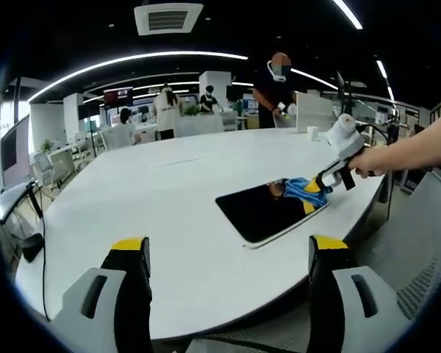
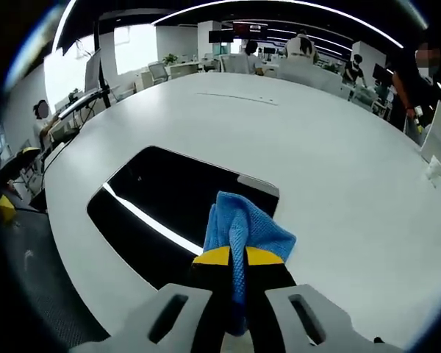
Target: Wipe the mirror surface with the cleaning cloth until all visible marks leave the cleaned area.
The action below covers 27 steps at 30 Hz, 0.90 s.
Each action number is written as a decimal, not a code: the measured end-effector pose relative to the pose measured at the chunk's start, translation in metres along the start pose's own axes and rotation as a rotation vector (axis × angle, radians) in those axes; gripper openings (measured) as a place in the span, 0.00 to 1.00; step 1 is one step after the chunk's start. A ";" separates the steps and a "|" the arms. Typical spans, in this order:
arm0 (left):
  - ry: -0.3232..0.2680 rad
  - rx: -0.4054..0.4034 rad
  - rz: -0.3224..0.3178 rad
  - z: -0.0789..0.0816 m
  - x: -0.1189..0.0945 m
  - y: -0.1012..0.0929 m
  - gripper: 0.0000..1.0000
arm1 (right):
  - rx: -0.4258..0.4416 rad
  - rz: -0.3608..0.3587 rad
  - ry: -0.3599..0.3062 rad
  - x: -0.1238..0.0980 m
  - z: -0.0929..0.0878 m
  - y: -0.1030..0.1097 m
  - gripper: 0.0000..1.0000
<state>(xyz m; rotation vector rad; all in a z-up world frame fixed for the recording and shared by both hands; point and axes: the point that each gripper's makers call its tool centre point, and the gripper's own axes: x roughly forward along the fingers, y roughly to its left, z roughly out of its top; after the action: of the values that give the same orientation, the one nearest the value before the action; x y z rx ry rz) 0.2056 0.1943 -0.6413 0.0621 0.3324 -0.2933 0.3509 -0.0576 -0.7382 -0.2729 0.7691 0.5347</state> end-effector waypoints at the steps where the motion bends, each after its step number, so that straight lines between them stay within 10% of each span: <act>1: -0.001 0.000 0.000 0.000 0.000 0.000 0.87 | -0.004 0.004 -0.001 -0.001 -0.001 0.001 0.00; 27: -0.005 -0.001 -0.003 0.001 0.002 0.000 0.87 | 0.000 0.065 0.014 -0.023 -0.021 0.023 0.00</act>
<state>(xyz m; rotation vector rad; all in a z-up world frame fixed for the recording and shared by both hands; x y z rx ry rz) 0.2074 0.1941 -0.6410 0.0603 0.3275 -0.2958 0.3119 -0.0553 -0.7369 -0.2522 0.7932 0.5951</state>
